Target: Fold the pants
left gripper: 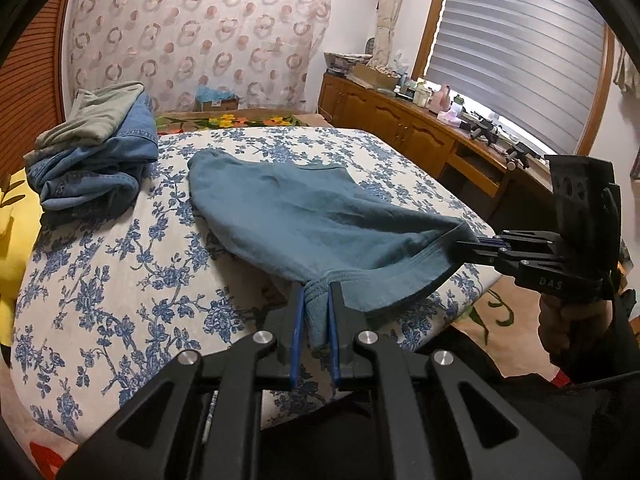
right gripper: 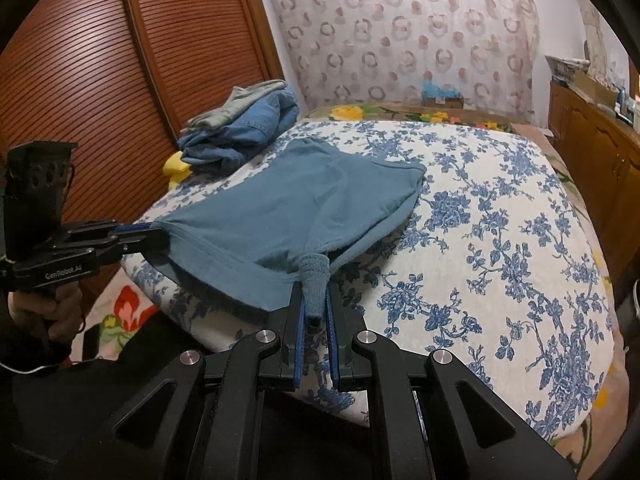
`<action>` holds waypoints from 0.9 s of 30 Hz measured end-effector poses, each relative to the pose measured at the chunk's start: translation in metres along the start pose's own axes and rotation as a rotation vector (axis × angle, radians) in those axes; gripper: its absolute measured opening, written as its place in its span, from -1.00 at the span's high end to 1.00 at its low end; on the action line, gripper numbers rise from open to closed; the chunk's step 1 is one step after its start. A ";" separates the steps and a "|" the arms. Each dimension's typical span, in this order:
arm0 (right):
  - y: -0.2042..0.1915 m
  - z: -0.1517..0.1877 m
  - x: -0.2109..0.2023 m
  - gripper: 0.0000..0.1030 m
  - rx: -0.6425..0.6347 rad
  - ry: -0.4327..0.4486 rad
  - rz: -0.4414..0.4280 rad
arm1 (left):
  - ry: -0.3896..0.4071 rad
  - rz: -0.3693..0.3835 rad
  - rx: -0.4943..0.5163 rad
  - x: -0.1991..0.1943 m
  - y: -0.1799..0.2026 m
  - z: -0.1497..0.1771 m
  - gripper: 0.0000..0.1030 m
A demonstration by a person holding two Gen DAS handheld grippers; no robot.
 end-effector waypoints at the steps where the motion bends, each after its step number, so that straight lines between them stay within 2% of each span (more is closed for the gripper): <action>1: 0.000 0.000 0.000 0.87 0.003 0.000 -0.003 | -0.001 0.000 -0.003 0.002 -0.001 0.000 0.86; 5: 0.003 -0.012 0.011 0.87 0.030 0.008 -0.023 | -0.005 -0.007 -0.010 0.016 -0.010 -0.010 0.86; 10: 0.007 -0.046 0.030 0.87 0.017 0.062 -0.012 | 0.026 -0.037 -0.016 0.033 -0.025 -0.039 0.86; 18: 0.032 -0.078 0.062 0.87 0.029 0.084 0.055 | 0.032 -0.089 -0.023 0.068 -0.054 -0.067 0.86; 27: 0.054 -0.092 0.094 0.87 0.071 0.075 0.081 | 0.008 -0.105 -0.023 0.097 -0.071 -0.090 0.86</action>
Point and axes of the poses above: each gripper's, at about its wrist camera, not at the fingertips, and x roughly the way its jaws point, y to its right, z to its underside, the point moved 4 cm from there along x, roughly the way its jaws point, and after that the axes turned 5 degrees about y, right-handed, at the moved point
